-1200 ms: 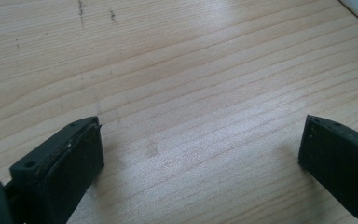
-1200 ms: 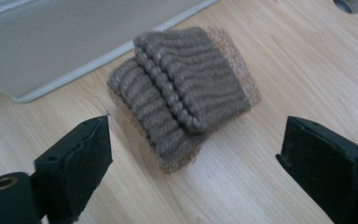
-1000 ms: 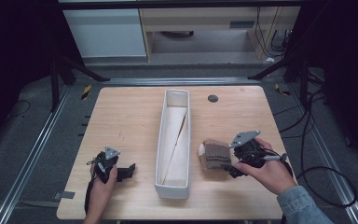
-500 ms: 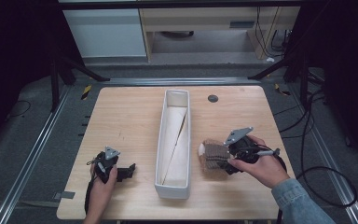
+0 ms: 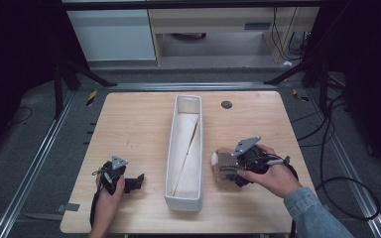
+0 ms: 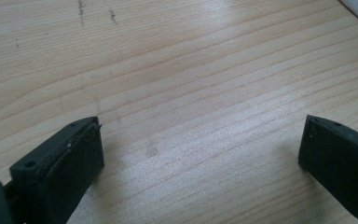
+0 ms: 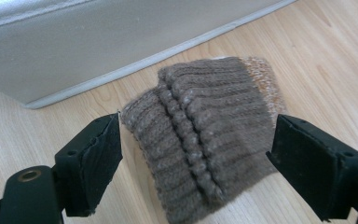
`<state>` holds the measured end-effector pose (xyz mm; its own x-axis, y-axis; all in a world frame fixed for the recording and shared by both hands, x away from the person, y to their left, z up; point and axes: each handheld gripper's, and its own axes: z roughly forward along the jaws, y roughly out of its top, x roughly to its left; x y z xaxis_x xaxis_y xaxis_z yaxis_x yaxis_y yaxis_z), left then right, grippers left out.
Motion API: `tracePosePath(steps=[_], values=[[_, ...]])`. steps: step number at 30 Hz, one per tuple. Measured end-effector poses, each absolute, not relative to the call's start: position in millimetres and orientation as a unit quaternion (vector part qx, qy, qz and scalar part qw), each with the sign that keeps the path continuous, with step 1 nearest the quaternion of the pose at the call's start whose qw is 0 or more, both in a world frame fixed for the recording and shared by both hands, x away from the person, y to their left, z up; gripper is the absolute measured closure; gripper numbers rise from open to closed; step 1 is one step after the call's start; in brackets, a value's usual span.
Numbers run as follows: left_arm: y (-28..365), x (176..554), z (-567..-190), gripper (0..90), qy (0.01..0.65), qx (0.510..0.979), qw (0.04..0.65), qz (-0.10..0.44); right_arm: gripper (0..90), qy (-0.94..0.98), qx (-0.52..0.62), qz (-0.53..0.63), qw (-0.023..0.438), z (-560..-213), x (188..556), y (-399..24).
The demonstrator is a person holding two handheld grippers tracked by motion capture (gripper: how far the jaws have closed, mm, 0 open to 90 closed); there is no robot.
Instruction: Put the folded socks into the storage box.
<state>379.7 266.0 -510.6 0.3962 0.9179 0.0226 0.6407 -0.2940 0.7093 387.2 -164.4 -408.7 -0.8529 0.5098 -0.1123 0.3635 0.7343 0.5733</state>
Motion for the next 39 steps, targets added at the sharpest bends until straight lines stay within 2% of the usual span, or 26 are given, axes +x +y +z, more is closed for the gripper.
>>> tracePosePath(steps=[26,39], values=[[266.0,379.7,-510.6,0.0,0.503,0.774,0.315,0.22,15.2,0.929,0.232,0.264,0.114,-443.6,395.2,-155.7],[265.8,379.6,-510.6,0.0,0.503,0.774,0.316,0.22,15.7,0.937,0.217,0.231,0.148,-453.1,393.1,-154.1]])
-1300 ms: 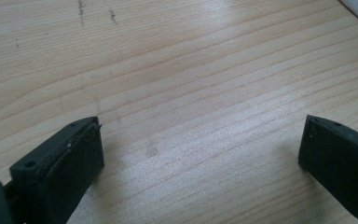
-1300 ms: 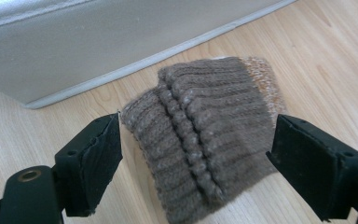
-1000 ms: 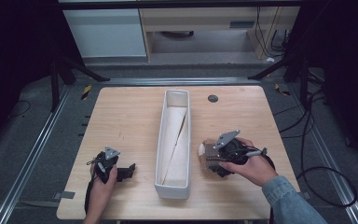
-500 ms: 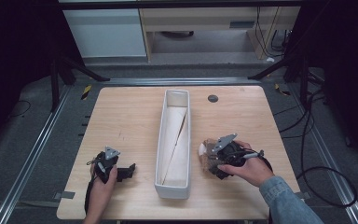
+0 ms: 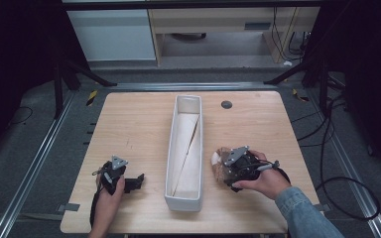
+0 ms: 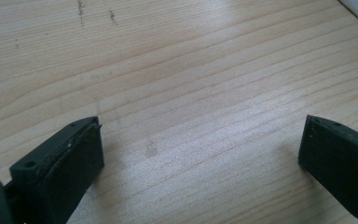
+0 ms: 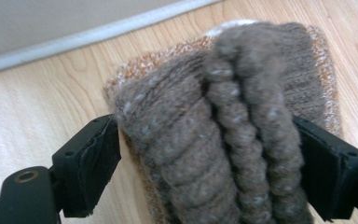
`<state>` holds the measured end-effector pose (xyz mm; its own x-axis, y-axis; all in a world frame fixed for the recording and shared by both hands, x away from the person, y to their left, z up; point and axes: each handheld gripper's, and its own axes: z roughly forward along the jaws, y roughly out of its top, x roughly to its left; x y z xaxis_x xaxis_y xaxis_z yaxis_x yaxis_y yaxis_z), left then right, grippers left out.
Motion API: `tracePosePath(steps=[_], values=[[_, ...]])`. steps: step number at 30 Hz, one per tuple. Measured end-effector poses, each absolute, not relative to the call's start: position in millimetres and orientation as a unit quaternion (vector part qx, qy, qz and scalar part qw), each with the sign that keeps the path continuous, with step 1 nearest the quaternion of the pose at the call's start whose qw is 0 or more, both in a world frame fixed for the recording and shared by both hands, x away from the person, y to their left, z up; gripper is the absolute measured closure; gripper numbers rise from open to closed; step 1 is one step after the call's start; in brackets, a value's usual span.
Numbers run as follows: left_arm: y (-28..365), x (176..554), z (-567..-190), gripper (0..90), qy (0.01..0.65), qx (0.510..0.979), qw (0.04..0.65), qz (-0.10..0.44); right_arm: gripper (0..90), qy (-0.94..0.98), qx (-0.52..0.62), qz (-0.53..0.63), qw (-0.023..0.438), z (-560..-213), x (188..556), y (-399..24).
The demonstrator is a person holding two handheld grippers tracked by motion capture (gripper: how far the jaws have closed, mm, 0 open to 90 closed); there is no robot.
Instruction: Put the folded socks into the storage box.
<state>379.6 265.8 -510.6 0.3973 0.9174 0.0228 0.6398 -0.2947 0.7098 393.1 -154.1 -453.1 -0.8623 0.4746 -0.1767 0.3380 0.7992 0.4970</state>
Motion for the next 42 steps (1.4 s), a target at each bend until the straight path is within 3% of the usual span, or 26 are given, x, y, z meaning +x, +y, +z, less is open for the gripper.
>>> tracePosePath(steps=[7,13,26,42], values=[[265.7,379.6,-510.6,0.0,0.503,0.774,0.316,0.22,40.4,0.936,0.22,0.229,0.154,-444.4,395.5,-158.9],[265.8,379.6,-510.6,0.0,0.503,0.774,0.315,0.22,49.5,0.935,0.221,0.234,0.148,-434.4,399.2,-160.9],[265.8,379.6,-510.6,0.0,0.503,0.774,0.316,0.22,51.8,0.931,0.238,0.249,0.122,-403.5,402.0,-165.6],[265.7,379.5,-510.6,0.0,0.503,0.774,0.316,0.22,51.7,0.928,0.233,0.263,0.123,-360.8,395.3,-161.7]])
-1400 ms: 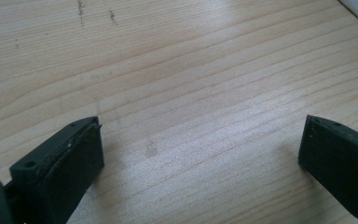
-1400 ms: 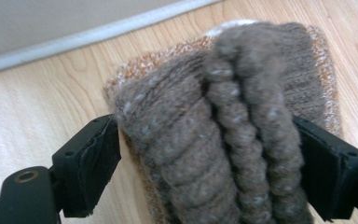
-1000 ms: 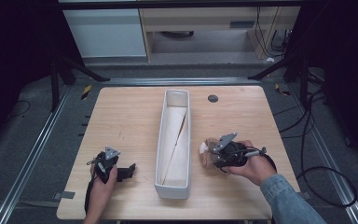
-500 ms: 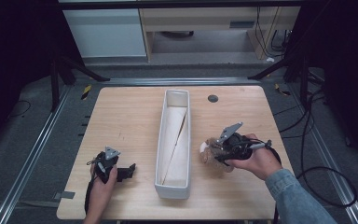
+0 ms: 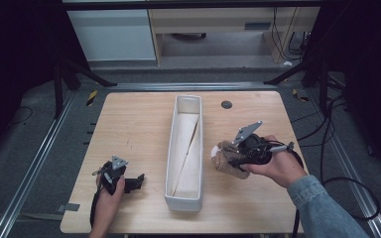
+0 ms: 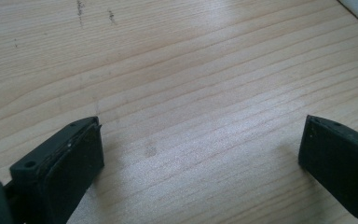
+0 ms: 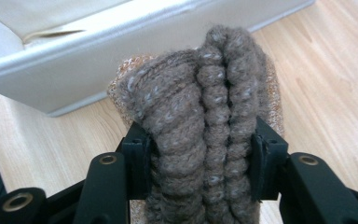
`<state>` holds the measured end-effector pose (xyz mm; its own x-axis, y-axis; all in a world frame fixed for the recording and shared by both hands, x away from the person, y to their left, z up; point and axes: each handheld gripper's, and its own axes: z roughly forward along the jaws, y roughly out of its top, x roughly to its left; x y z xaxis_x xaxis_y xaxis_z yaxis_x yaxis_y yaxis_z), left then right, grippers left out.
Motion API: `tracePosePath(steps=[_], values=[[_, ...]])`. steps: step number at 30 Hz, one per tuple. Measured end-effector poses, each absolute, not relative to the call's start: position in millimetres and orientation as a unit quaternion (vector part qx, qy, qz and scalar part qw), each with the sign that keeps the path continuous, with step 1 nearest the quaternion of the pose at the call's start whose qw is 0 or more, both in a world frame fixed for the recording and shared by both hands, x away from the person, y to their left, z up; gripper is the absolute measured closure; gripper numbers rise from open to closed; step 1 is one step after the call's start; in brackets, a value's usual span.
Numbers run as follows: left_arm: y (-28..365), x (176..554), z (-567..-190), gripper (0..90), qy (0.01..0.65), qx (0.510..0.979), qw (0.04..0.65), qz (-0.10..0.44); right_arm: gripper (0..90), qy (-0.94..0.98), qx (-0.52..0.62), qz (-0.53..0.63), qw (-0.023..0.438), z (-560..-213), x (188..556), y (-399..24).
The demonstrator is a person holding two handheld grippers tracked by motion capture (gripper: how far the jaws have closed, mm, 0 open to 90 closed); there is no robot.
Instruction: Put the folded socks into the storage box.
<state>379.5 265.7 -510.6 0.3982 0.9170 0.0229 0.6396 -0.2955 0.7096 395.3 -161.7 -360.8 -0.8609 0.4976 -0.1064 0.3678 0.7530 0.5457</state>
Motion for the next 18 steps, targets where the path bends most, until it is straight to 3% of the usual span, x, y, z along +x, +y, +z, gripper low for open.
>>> tracePosePath(steps=[18], values=[[265.7,379.6,-510.6,0.0,0.502,0.774,0.316,0.221,51.7,0.932,0.199,0.268,0.142,-299.8,385.3,-135.0]])
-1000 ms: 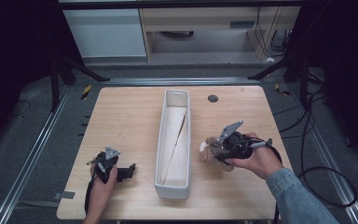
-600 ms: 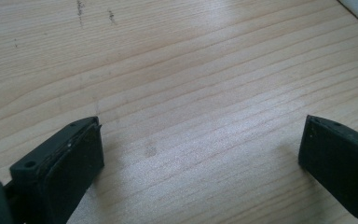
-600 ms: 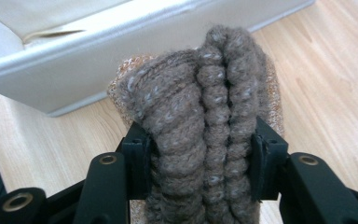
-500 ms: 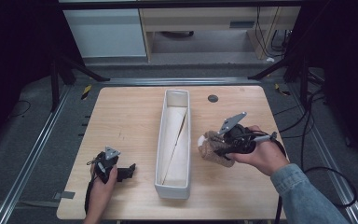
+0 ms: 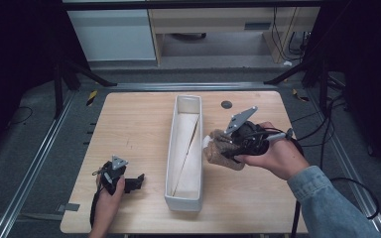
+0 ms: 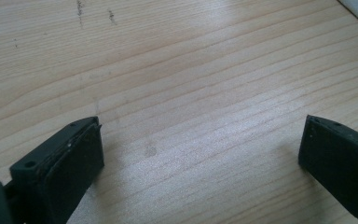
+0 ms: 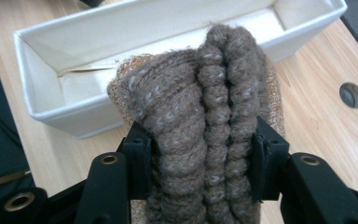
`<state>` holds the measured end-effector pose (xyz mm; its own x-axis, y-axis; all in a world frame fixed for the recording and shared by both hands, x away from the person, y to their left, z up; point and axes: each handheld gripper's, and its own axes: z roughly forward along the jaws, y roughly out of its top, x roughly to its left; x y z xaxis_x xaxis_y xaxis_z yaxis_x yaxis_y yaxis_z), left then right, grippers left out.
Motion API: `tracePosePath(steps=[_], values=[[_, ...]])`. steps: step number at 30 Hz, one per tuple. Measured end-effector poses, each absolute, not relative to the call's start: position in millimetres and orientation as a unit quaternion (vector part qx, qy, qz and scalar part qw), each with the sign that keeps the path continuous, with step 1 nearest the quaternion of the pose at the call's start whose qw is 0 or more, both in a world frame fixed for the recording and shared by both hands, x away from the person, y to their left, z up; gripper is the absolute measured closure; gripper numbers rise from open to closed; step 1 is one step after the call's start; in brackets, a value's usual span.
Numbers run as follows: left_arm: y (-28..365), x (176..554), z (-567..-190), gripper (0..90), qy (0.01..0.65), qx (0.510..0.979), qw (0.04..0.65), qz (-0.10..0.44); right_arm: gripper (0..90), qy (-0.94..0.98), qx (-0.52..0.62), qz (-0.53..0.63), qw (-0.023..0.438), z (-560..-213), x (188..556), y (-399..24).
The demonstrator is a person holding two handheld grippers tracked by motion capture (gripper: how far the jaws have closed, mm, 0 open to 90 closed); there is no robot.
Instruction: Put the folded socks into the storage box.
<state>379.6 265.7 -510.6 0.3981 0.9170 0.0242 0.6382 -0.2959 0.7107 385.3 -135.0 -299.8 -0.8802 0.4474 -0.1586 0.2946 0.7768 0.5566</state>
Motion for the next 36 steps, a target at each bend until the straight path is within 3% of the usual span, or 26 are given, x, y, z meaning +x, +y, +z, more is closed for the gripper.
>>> tracePosePath(steps=[10,36], values=[[265.7,379.5,-510.6,0.0,0.502,0.774,0.316,0.22,51.7,0.935,0.182,0.269,0.141,-284.0,382.8,-112.9],[265.7,379.6,-510.6,0.0,0.502,0.774,0.316,0.221,51.6,0.942,0.147,0.278,0.114,-297.0,387.7,-57.7]])
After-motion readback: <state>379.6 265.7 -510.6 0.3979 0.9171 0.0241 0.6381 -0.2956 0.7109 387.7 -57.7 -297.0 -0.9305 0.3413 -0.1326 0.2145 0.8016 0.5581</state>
